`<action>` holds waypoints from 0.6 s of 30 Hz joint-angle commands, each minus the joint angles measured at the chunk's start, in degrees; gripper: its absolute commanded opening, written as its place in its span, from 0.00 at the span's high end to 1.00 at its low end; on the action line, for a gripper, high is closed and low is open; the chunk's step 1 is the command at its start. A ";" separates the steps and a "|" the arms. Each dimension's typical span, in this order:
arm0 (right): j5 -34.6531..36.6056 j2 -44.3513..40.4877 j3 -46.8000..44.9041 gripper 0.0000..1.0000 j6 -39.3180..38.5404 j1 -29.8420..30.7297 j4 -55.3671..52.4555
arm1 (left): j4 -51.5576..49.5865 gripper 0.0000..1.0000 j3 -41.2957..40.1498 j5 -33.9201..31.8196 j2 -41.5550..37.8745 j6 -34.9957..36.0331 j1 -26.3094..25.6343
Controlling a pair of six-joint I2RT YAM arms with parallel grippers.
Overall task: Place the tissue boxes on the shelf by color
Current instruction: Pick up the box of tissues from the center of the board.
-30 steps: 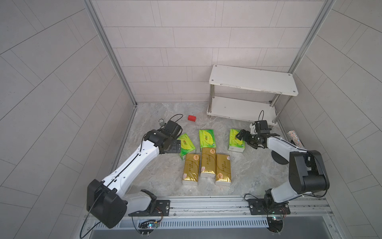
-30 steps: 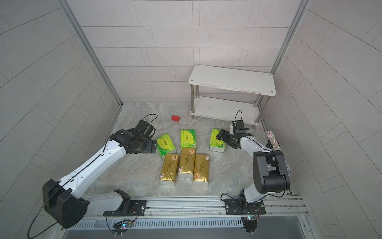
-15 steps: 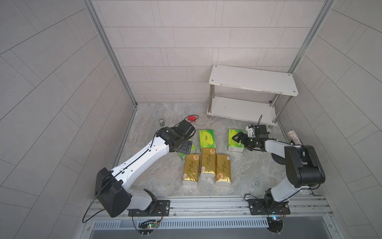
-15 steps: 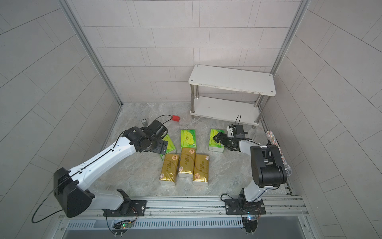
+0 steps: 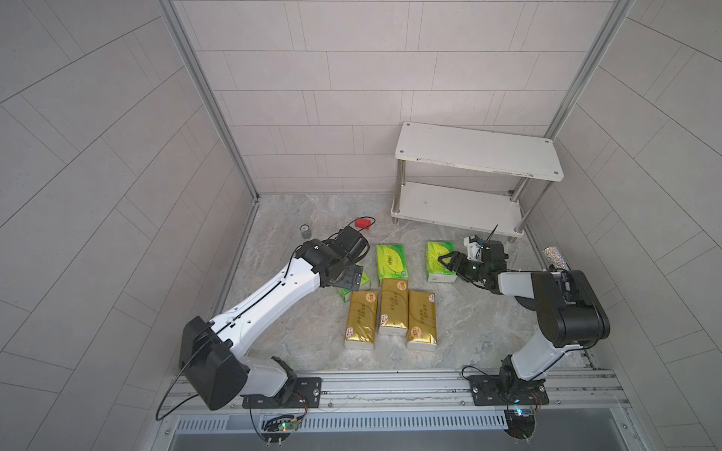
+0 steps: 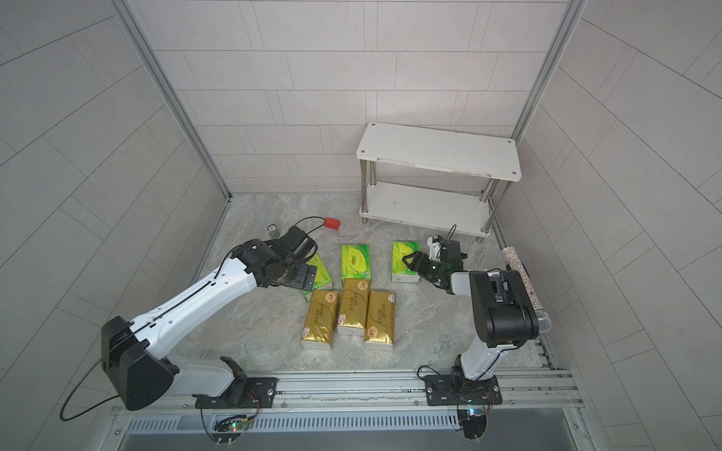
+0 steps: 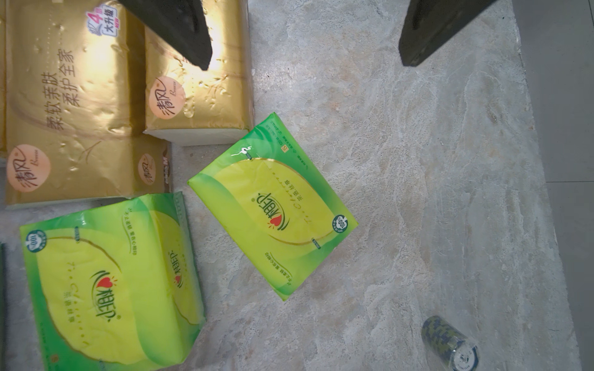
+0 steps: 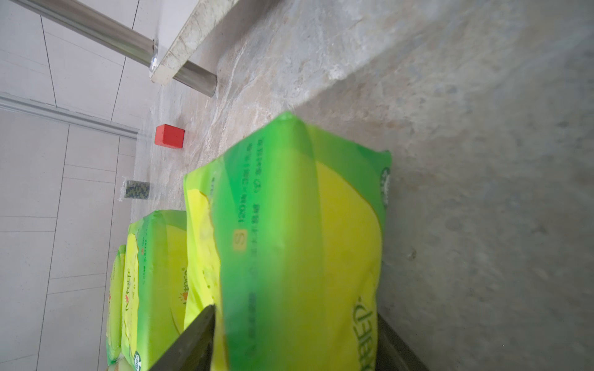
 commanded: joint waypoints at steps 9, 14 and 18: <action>4.35 -9.89 -0.77 0.39 4.36 -0.08 -9.82 | -0.45 0.00 0.45 -2.43 0.15 -0.34 -0.24; 4.05 -12.86 1.97 0.41 7.28 -0.34 -11.71 | -0.90 0.00 0.53 -3.28 -0.02 -0.23 -0.27; 7.26 -16.06 7.70 0.41 6.07 0.14 -19.43 | -1.12 0.00 0.70 -4.32 -0.26 -0.51 -0.29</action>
